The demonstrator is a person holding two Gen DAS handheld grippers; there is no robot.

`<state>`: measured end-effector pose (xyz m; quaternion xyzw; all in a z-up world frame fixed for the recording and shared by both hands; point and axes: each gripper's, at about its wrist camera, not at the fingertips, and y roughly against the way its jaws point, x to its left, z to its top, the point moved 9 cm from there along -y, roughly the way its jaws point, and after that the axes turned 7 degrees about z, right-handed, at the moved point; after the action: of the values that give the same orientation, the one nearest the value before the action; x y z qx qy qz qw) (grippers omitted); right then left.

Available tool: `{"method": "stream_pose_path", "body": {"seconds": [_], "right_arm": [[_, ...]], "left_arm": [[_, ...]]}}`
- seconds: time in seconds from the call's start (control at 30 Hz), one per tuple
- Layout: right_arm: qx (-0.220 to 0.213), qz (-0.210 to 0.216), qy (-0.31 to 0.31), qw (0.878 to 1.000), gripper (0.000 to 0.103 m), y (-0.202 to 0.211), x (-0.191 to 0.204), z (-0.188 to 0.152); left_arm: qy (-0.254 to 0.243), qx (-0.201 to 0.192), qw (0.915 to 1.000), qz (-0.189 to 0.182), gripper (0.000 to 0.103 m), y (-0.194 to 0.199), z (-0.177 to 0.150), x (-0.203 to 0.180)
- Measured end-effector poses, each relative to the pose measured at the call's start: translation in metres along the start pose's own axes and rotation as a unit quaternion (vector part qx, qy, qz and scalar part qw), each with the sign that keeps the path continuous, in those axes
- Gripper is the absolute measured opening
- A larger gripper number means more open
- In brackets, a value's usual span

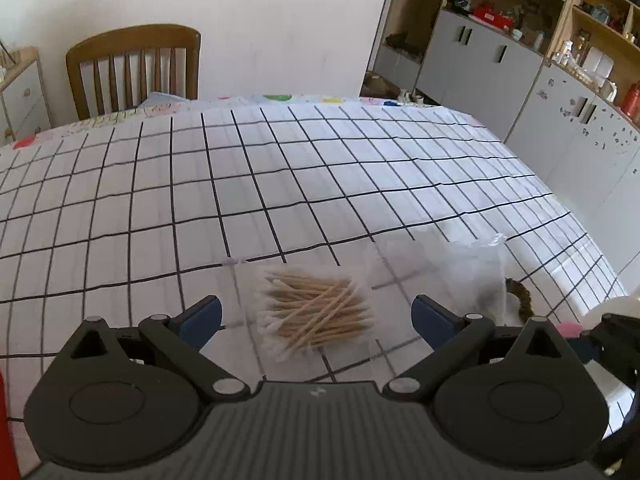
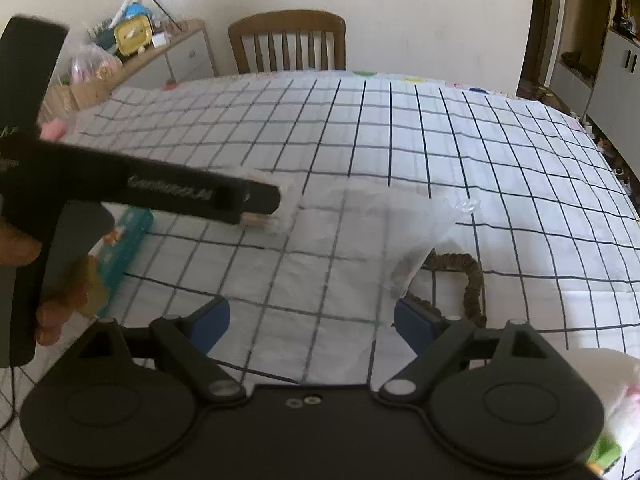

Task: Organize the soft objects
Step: 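Grasp the cotton swab packet with the left gripper while the right gripper grasps the clear plastic bag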

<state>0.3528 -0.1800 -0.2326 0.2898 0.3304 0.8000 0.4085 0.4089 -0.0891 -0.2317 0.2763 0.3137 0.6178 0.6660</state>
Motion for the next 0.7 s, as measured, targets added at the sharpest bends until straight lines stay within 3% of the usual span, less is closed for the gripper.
{"method": "stream_pose_path", "body": {"seconds": [0.2,0.37,0.53,0.7], "right_arm": [[0.014,-0.001,-0.002,1.0,0.085,-0.014,-0.002,-0.004],[0.021,-0.005,-0.003,1.0,0.076,-0.021,-0.004,-0.006],[0.023,-0.012,0.005,1.0,0.075,-0.023,-0.003,-0.009],[0.021,-0.03,0.04,0.999,0.067,-0.024,0.002,-0.011]], "left_arm": [[0.005,0.013,0.9999,0.005,0.101,-0.017,0.0,0.0],[-0.007,0.014,0.9999,0.007,0.1,-0.024,-0.001,-0.004],[-0.012,0.014,0.9998,0.01,0.093,-0.027,-0.003,-0.004],[-0.014,0.009,0.9998,0.011,0.083,-0.026,-0.002,-0.005]]}}
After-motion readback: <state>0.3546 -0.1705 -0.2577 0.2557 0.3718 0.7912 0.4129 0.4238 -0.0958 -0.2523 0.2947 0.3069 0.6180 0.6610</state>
